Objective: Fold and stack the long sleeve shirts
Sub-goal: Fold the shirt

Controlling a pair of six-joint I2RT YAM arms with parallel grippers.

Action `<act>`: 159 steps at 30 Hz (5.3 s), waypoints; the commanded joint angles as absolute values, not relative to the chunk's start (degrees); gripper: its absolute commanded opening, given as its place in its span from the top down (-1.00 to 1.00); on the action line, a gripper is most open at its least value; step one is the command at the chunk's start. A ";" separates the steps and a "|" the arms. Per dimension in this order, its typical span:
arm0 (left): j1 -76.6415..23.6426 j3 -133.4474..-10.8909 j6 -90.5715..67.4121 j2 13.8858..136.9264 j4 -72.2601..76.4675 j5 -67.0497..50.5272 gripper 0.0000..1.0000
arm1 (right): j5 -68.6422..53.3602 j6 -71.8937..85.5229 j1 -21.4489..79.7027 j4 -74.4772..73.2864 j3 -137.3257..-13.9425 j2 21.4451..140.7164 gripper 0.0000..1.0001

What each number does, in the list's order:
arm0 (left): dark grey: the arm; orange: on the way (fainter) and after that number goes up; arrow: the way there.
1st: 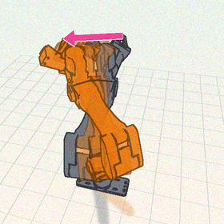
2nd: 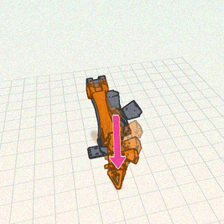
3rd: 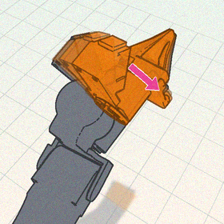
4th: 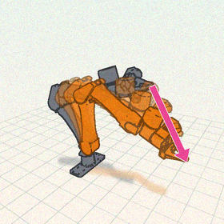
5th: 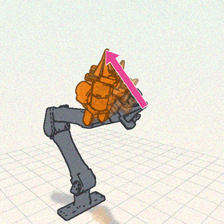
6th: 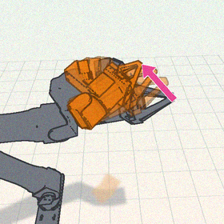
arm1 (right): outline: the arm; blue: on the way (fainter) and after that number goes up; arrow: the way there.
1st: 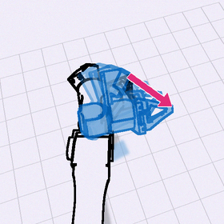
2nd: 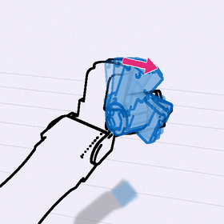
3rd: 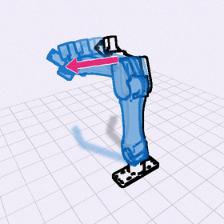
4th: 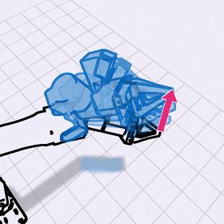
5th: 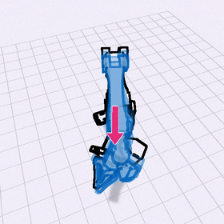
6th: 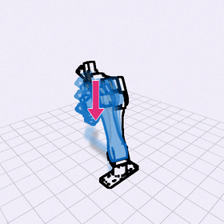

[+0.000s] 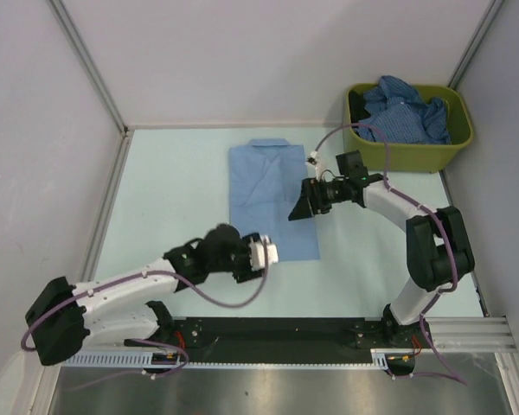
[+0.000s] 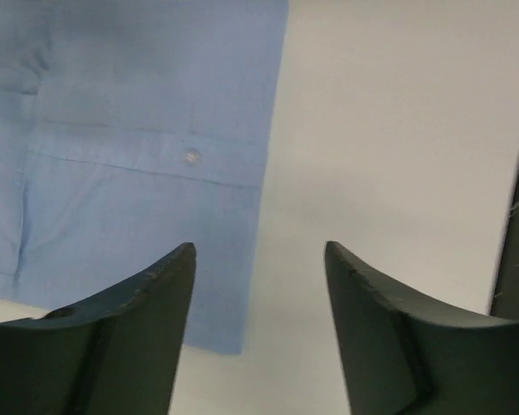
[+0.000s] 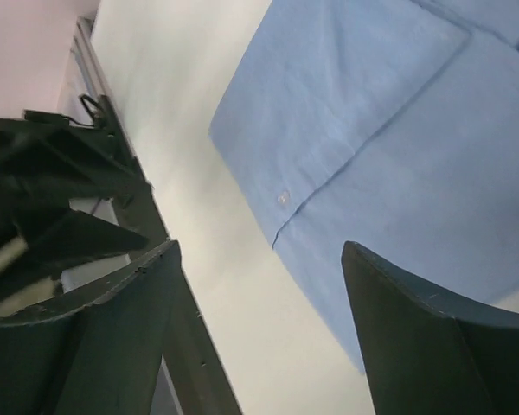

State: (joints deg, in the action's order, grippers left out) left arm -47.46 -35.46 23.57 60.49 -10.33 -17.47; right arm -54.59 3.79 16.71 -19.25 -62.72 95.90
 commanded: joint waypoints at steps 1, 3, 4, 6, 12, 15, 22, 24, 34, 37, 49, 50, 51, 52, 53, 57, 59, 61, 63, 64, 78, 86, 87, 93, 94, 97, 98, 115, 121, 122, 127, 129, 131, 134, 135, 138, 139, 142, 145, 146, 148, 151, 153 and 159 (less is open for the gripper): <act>-61.14 -29.27 37.52 65.64 -2.48 9.39 -0.23 | -47.29 0.70 21.69 -16.88 -67.41 99.83 -0.57; -63.62 -26.91 39.54 68.71 3.93 13.79 -0.09 | -47.28 1.84 22.76 -15.30 -69.25 102.30 -0.51; -65.63 -26.02 40.42 69.25 6.13 15.02 -0.06 | -47.29 2.19 23.11 -14.86 -69.87 103.00 -0.50; -67.49 -23.21 43.50 72.14 11.85 17.92 -0.01 | -46.85 2.46 24.34 -13.01 -70.75 104.67 -0.47; -69.78 -19.25 47.28 79.88 21.70 23.19 0.11 | -46.76 1.32 25.40 -12.22 -73.56 109.67 -0.38; -69.87 -18.81 48.86 84.89 25.92 24.52 0.20 | -46.58 0.35 25.40 -12.13 -74.53 112.83 -0.36; -69.79 -19.16 49.22 88.42 28.30 24.61 0.61 | -47.90 0.18 25.40 -13.89 -75.85 115.75 -0.35; -69.79 -19.42 48.69 87.46 27.34 24.52 0.90 | -48.51 0.18 25.40 -14.15 -75.94 115.58 -0.36; -70.49 -23.55 41.76 73.15 3.91 15.92 1.00 | -50.10 -3.16 25.31 -17.75 -79.18 111.27 -0.37; -73.47 -25.04 39.22 67.70 -5.22 13.19 1.00 | -50.01 -5.00 24.79 -19.85 -81.90 110.48 -0.36; -79.19 -43.05 25.76 57.84 -37.70 -12.92 1.00 | -53.61 -9.93 21.88 -29.70 -93.86 113.20 -0.29; -78.93 -44.11 25.58 57.40 -38.05 -13.96 1.00 | -53.53 -10.45 21.80 -30.06 -94.56 113.20 -0.29; -79.01 -45.34 25.40 57.48 -39.71 -15.37 1.00 | -53.70 -10.55 21.71 -29.97 -94.66 113.29 -0.27; -78.75 -47.53 24.97 57.83 -40.51 -17.21 1.00 | -53.70 -10.72 21.80 -29.80 -94.75 113.29 -0.26; -77.27 -48.59 24.53 58.18 -41.13 -18.18 1.00 | -53.61 -10.98 21.71 -29.71 -94.75 113.38 -0.25; -67.96 -51.68 25.13 60.02 -42.45 -23.19 1.00 | -54.40 -10.99 21.71 -28.39 -94.92 114.69 -0.19; -62.96 -53.08 26.89 61.17 -42.63 -25.04 1.00 | -54.93 -11.07 21.97 -27.60 -95.53 116.44 -0.19; -59.43 -54.13 28.38 63.09 -42.54 -27.06 1.00 | -55.28 -11.16 22.15 -27.60 -97.11 117.94 -0.18; -54.60 -54.75 28.83 64.68 -42.28 -30.05 1.00 | -55.89 -11.16 22.32 -26.73 -97.99 119.87 -0.12; -53.01 -55.28 29.18 66.43 -42.19 -30.93 1.00 | -55.99 -11.25 22.24 -26.37 -98.43 120.40 -0.10; -31.21 -64.33 38.67 85.23 -34.82 -34.72 1.00 | -55.28 -16.96 23.82 -29.27 -102.22 127.88 0.03; -24.88 -67.58 40.52 96.85 -28.92 -32.17 1.00 | -56.16 -13.10 19.69 -27.86 -104.24 125.25 -0.18; -24.44 -67.94 40.26 97.90 -28.74 -32.52 0.96 | -56.60 -12.92 19.17 -28.56 -104.06 124.90 -0.22; -19.26 -71.27 35.87 99.32 -30.23 -40.15 0.09 | -61.87 -13.00 15.74 -32.95 -97.75 119.90 -0.42; -17.16 -71.54 35.34 98.97 -32.93 -42.60 0.00 | -62.83 -14.14 15.65 -33.65 -94.86 118.84 -0.45; -14.25 -71.37 34.98 98.61 -37.42 -48.51 -0.18 | -62.67 -17.21 15.99 -34.36 -89.31 114.71 -0.54; -13.72 -70.93 34.89 98.61 -37.96 -48.78 -0.21 | -62.23 -18.27 16.34 -34.89 -86.60 114.00 -0.57; -11.51 -66.80 35.86 102.91 -42.01 -46.32 -0.27 | -59.68 -32.96 17.31 -45.62 -82.27 115.49 -0.47; -11.60 -65.83 36.30 103.71 -41.92 -46.32 -0.28 | -58.98 -33.66 17.58 -44.39 -80.69 117.07 -0.43; -11.51 -65.83 36.21 103.88 -42.01 -46.23 -0.28 | -58.97 -33.58 17.67 -44.30 -80.51 117.24 -0.40; -11.34 -65.30 37.70 102.04 -44.11 -47.55 -0.07 | -60.03 -33.66 17.67 -44.82 -79.28 115.58 0.06; -11.25 -65.39 38.67 101.16 -46.22 -48.77 0.06 | -60.21 -33.84 17.93 -45.26 -78.66 114.61 0.17; -11.16 -65.39 39.02 100.81 -47.28 -49.13 0.30 | -60.47 -33.75 17.93 -45.53 -78.31 113.73 0.48; -10.81 -65.65 39.38 99.85 -48.69 -49.83 0.68 | -60.56 -33.05 17.84 -45.88 -78.84 113.29 0.94; -10.55 -66.00 39.38 99.58 -49.21 -49.92 0.82 | -60.47 -32.61 17.75 -46.05 -79.19 113.29 1.00; -10.02 -68.20 38.41 99.75 -49.92 -48.61 0.93 | -60.47 -31.65 17.40 -46.32 -80.85 113.29 1.00; -9.93 -69.07 38.41 99.93 -50.27 -47.73 0.95 | -60.47 -31.55 17.05 -46.67 -81.73 113.81 1.00; -9.49 -73.72 39.20 101.33 -52.29 -47.03 0.98 | -60.73 -31.55 16.26 -48.51 -85.86 115.22 1.00; -9.14 -77.59 39.90 102.74 -54.40 -46.76 1.00 | -61.00 -31.12 15.47 -50.01 -89.81 116.72 1.00; -8.88 -78.65 40.34 103.09 -55.36 -46.58 1.00 | -61.17 -31.03 15.29 -50.18 -90.96 117.50 1.00; -8.62 -81.63 40.43 104.41 -56.33 -46.41 1.00 | -61.26 -30.76 14.94 -51.24 -94.11 118.21 1.00; -8.17 -85.76 40.52 105.90 -57.39 -46.06 1.00 | -61.52 -29.97 14.68 -52.03 -98.85 120.49 1.00; -7.74 -88.05 40.87 108.19 -58.01 -45.18 1.00 | -61.26 -29.80 14.59 -52.82 -101.85 122.77 1.00; -5.71 -98.08 40.34 116.09 -59.68 -45.18 1.00 | -60.56 -28.83 14.41 -54.32 -113.10 130.06 1.00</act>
State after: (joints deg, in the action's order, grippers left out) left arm -7.53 -91.96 39.07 112.12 -58.02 -44.80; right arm -59.90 -29.91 14.85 -52.80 -105.71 125.60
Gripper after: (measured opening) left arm 0.011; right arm 0.020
